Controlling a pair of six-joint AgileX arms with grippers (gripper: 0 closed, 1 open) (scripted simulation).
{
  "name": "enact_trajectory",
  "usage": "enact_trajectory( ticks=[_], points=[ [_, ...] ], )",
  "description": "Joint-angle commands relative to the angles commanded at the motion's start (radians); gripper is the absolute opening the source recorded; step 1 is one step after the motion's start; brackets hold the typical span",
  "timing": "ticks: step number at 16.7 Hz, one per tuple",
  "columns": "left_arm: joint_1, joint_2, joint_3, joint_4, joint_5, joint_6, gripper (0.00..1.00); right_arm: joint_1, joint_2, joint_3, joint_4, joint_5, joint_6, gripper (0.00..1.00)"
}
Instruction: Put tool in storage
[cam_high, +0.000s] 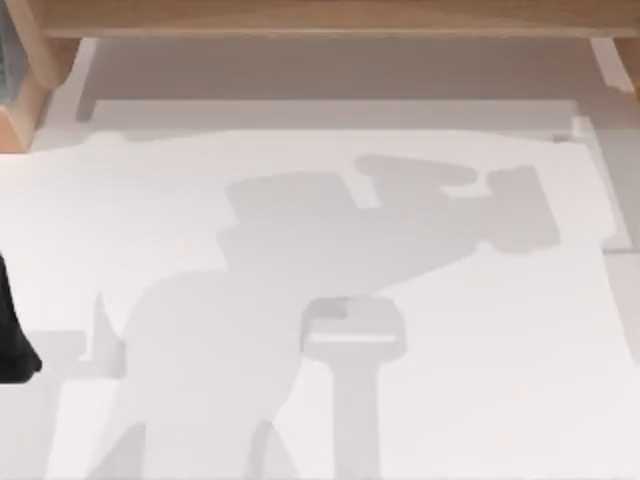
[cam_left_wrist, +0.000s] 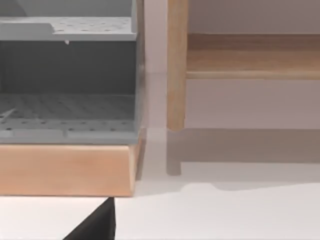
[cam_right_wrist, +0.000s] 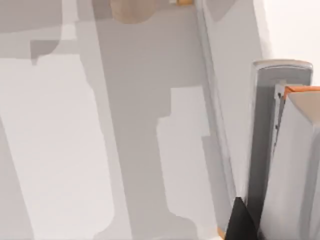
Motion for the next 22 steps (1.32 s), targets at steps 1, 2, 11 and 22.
enact_trajectory(
  ticks=[1,2,11,22],
  points=[
    [0.000,0.000,0.000,0.000,0.000,0.000,1.00,-0.059,0.040,0.059,-0.020,-0.007,-0.055,0.00],
    [0.000,0.000,0.000,0.000,0.000,0.000,1.00,-0.112,0.085,0.115,-0.039,-0.016,-0.109,0.00],
    [0.000,0.000,0.000,0.000,0.000,0.000,1.00,-0.338,0.494,0.422,-0.192,-0.177,-0.446,0.00],
    [0.000,0.000,0.000,0.000,0.000,0.000,1.00,-0.343,0.534,0.411,-0.196,-0.193,-0.467,0.00]
  ],
)
